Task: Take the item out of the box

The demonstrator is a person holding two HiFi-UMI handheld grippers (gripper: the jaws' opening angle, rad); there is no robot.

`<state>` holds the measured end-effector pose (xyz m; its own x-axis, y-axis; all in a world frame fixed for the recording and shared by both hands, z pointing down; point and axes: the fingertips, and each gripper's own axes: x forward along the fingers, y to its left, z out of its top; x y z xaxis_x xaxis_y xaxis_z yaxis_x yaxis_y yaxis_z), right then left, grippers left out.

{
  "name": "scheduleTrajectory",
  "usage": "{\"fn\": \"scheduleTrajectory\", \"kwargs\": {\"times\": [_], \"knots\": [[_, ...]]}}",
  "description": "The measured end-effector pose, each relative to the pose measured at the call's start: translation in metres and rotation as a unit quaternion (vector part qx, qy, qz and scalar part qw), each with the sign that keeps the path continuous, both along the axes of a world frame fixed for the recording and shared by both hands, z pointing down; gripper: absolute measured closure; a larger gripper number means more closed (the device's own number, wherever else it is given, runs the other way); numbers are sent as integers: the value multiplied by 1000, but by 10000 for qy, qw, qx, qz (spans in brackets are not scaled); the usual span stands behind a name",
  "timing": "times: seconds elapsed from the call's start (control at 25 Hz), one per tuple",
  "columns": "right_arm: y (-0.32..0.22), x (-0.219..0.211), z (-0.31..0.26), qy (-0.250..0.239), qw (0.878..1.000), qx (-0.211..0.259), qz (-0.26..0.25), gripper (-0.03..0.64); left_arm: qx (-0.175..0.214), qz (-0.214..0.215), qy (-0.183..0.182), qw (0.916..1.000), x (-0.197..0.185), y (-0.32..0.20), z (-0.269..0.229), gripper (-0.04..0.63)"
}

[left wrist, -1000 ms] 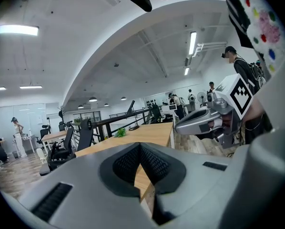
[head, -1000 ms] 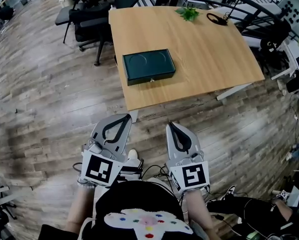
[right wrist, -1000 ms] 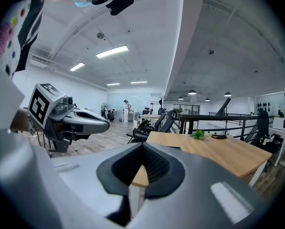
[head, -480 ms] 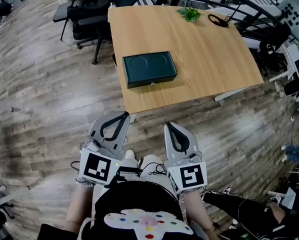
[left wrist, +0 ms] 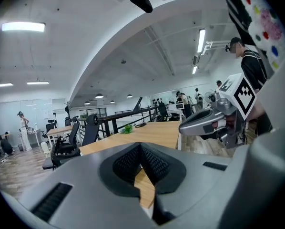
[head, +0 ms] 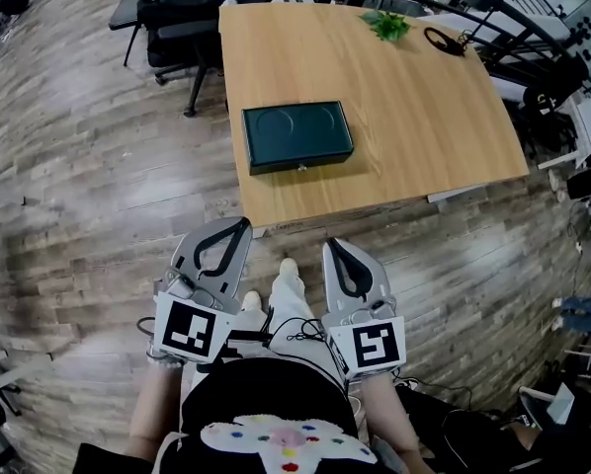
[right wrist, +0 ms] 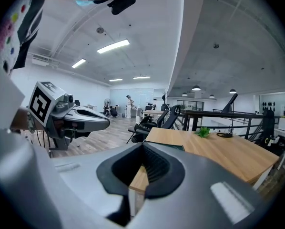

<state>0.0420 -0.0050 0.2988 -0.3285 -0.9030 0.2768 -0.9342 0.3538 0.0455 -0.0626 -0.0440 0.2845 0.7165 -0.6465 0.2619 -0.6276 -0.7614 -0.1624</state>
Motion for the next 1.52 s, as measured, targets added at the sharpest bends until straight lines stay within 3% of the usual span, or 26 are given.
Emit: {"fn": "scheduleTrajectory", "kwargs": {"times": [0.6,0.96,1.52], "knots": [[-82,20,52,80,9974,-408,-589,607,-171,-547,-197,9982,9,-56,34,594],[-119,17,89,133,9935,-640,-934,607,-477,-1017,-210,9934,2,-76,71,594],[-171,38,164,374,9888,-1211,-785,607,-798,-1375,-367,9866,4,-102,114,594]]}}
